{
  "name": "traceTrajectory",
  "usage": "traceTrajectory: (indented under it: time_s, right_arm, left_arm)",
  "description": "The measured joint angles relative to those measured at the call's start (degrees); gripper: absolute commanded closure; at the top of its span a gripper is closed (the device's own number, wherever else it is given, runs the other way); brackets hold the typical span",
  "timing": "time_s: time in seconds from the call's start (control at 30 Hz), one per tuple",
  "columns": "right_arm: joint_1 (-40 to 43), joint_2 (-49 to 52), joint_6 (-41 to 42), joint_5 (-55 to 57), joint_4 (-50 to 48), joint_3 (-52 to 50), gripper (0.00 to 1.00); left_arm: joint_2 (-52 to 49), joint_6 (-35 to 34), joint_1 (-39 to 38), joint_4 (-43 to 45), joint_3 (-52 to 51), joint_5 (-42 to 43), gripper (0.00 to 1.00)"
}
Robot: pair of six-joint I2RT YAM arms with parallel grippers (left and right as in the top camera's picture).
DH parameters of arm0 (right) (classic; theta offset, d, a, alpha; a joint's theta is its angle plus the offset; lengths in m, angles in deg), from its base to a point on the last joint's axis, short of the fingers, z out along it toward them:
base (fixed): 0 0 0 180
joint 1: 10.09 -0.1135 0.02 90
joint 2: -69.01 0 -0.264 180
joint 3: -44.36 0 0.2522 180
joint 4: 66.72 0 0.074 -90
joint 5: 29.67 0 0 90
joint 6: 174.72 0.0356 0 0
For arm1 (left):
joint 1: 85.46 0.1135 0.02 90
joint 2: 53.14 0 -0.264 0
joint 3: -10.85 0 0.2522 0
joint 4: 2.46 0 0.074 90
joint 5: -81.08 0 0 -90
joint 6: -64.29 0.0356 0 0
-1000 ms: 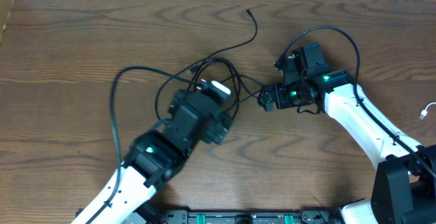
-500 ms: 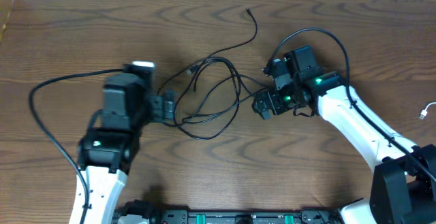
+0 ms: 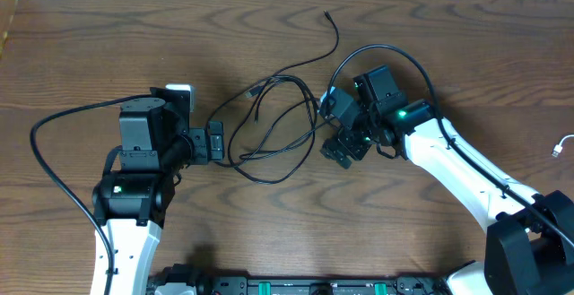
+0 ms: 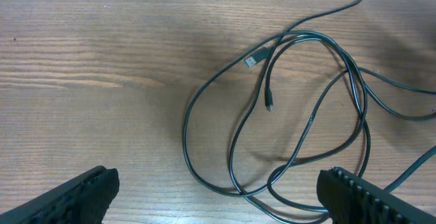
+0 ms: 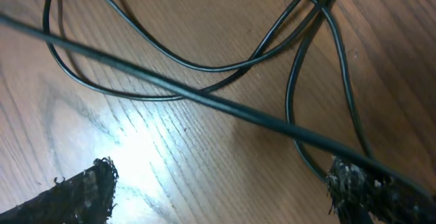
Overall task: Untangle cables
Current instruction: 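Pull the black cable rightward with the right gripper, left gripper releasing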
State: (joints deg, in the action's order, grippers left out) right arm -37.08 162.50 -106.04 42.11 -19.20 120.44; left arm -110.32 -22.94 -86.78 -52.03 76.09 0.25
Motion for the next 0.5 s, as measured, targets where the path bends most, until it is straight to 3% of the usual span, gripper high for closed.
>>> traceTrajectory:
  time_s: [0.27, 0.5]
  right_arm:
    - [-2.32, 0.00, -6.78, 0.68, 5.60, -0.02, 0.05]
    - [-5.97, 0.00, -8.26, 8.79, 9.70, -0.02, 0.06]
  left_arm:
    - [0.00, 0.00, 0.00, -0.02, 0.00, 0.20, 0.02]
    - [0.00, 0.00, 0.00, -0.02, 0.00, 0.24, 0.02]
